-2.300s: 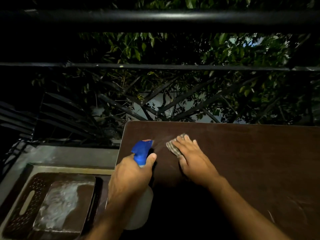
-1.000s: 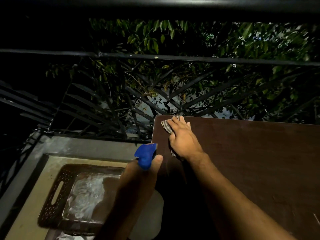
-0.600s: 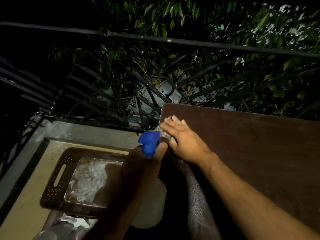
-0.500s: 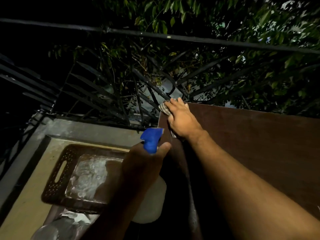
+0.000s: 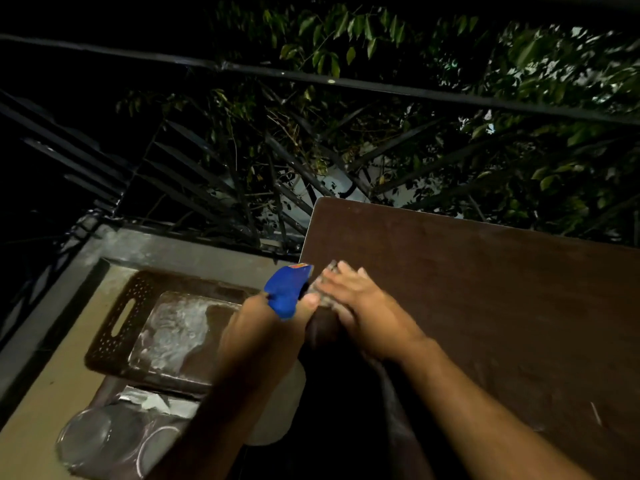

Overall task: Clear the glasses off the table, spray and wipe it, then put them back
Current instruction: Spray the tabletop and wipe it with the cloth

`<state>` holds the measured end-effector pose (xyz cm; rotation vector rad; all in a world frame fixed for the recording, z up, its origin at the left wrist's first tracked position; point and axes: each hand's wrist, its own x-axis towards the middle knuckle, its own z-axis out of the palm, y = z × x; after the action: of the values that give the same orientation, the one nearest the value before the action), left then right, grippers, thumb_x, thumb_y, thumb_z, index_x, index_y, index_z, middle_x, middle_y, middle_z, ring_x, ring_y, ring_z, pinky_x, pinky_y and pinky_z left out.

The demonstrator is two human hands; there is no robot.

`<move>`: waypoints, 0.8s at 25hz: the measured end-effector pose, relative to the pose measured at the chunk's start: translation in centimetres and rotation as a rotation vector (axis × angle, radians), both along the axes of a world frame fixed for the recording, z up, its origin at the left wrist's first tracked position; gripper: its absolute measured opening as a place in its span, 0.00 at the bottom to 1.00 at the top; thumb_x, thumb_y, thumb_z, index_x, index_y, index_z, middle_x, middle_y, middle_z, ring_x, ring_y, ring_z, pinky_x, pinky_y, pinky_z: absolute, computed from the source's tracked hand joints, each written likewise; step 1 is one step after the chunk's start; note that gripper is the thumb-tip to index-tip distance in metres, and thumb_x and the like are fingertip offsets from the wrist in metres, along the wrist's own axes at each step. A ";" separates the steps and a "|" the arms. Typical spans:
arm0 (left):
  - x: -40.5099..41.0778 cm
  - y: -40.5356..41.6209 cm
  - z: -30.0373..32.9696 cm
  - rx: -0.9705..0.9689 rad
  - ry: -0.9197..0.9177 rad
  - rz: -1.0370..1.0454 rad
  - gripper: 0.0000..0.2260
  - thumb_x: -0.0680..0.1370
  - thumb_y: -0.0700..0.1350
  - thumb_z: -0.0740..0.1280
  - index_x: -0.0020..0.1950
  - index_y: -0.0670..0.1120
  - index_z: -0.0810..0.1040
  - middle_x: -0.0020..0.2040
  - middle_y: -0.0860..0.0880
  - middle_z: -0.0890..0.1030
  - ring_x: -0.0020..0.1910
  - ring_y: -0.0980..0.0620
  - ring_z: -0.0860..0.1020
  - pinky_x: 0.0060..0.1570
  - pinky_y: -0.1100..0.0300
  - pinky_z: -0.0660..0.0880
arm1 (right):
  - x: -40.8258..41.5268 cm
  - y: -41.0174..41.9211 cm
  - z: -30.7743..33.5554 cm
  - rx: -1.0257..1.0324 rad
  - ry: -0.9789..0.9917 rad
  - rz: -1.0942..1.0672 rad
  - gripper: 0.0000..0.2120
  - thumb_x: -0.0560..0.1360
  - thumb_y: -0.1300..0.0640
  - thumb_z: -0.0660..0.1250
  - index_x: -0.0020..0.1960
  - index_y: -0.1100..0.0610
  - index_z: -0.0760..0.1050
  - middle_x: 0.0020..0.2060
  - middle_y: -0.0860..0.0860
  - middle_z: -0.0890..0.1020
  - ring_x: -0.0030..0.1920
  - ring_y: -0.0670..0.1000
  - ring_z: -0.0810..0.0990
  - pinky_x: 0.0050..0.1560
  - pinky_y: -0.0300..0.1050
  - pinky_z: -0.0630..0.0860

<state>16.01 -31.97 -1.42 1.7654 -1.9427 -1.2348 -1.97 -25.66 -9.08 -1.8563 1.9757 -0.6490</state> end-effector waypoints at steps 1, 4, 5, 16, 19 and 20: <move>0.4 0.9 0.2 0.016 -0.020 0.003 0.18 0.71 0.62 0.69 0.37 0.47 0.74 0.31 0.50 0.77 0.32 0.48 0.78 0.34 0.58 0.71 | -1.7 -0.6 -0.2 0.000 0.005 -0.118 0.23 0.79 0.60 0.61 0.74 0.50 0.67 0.76 0.50 0.65 0.78 0.51 0.54 0.77 0.54 0.46; 2.0 4.0 1.1 -0.003 -0.071 -0.021 0.19 0.72 0.63 0.68 0.37 0.48 0.73 0.33 0.51 0.78 0.34 0.50 0.79 0.33 0.60 0.68 | -3.2 -1.9 -0.3 0.019 -0.021 -0.387 0.23 0.80 0.61 0.61 0.75 0.53 0.67 0.76 0.51 0.64 0.78 0.52 0.52 0.76 0.50 0.42; 2.6 5.0 1.1 -0.011 -0.073 -0.042 0.19 0.73 0.63 0.67 0.35 0.48 0.73 0.33 0.52 0.78 0.35 0.49 0.79 0.33 0.60 0.68 | -2.4 -1.6 -0.3 0.022 -0.024 -0.406 0.24 0.80 0.61 0.60 0.75 0.53 0.66 0.76 0.51 0.63 0.78 0.52 0.51 0.75 0.49 0.41; 10.1 12.0 1.2 -0.096 0.010 0.108 0.17 0.73 0.64 0.66 0.37 0.51 0.69 0.33 0.54 0.73 0.35 0.49 0.73 0.37 0.57 0.71 | 10.4 9.8 0.3 0.045 0.060 0.324 0.22 0.81 0.55 0.58 0.74 0.55 0.66 0.75 0.51 0.65 0.76 0.52 0.56 0.76 0.57 0.52; 12.1 13.1 1.1 0.036 0.010 0.152 0.18 0.74 0.59 0.69 0.35 0.47 0.71 0.29 0.51 0.73 0.31 0.47 0.74 0.34 0.57 0.70 | 6.7 5.5 -0.1 -0.044 0.047 0.002 0.24 0.80 0.60 0.61 0.75 0.53 0.66 0.76 0.52 0.64 0.78 0.52 0.53 0.77 0.55 0.48; 12.7 13.6 1.2 0.070 0.023 0.165 0.20 0.72 0.61 0.70 0.35 0.46 0.73 0.28 0.51 0.74 0.31 0.47 0.75 0.36 0.55 0.73 | 6.2 4.2 -0.2 -0.018 0.043 -0.080 0.24 0.80 0.60 0.61 0.75 0.53 0.66 0.76 0.52 0.64 0.78 0.53 0.53 0.78 0.54 0.47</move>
<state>28.75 -18.35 -0.18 1.8939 -1.7212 -1.2743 4.20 -21.48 -9.27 -1.8242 2.0878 -0.6571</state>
